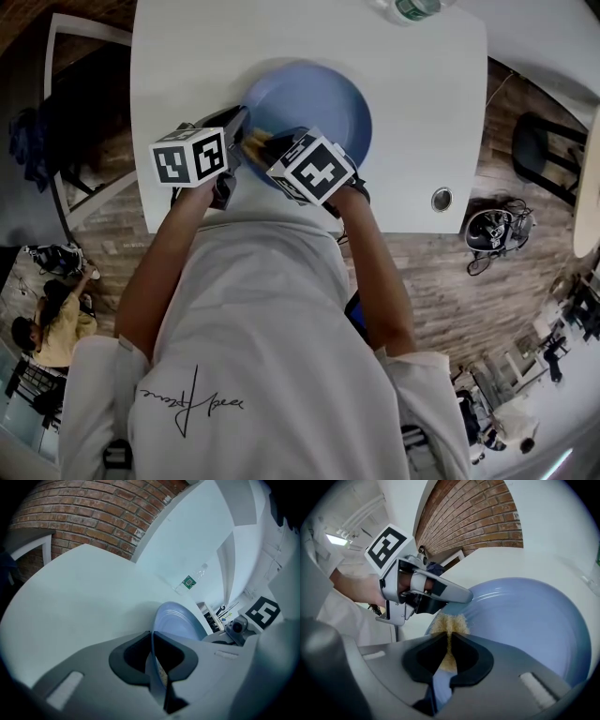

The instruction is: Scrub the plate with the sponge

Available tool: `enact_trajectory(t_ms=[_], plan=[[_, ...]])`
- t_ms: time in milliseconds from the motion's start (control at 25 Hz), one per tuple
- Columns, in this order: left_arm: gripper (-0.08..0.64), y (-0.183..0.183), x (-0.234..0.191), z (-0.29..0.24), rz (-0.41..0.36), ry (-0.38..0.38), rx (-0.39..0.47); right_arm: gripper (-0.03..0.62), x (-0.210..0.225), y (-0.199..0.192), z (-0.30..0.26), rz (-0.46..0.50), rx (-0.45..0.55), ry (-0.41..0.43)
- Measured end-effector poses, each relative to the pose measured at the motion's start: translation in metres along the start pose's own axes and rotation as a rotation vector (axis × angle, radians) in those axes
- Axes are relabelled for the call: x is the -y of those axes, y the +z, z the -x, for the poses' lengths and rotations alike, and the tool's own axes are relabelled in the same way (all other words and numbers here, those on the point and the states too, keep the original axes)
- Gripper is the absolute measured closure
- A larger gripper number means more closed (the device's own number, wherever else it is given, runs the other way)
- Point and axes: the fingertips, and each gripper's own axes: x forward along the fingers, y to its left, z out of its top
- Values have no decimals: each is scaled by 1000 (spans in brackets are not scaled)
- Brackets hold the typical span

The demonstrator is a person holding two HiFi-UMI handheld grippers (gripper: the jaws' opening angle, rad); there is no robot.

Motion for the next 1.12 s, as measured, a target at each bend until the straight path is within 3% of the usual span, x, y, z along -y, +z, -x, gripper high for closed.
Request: enact_trajectory(t_ms=[440, 1120], plan=[[525, 0, 0, -1, -1, -2, -1, 555, -15, -24, 3, 91, -108, 132], [523, -2, 4, -3, 3, -8, -7, 555, -20, -52, 19, 156, -245, 189]])
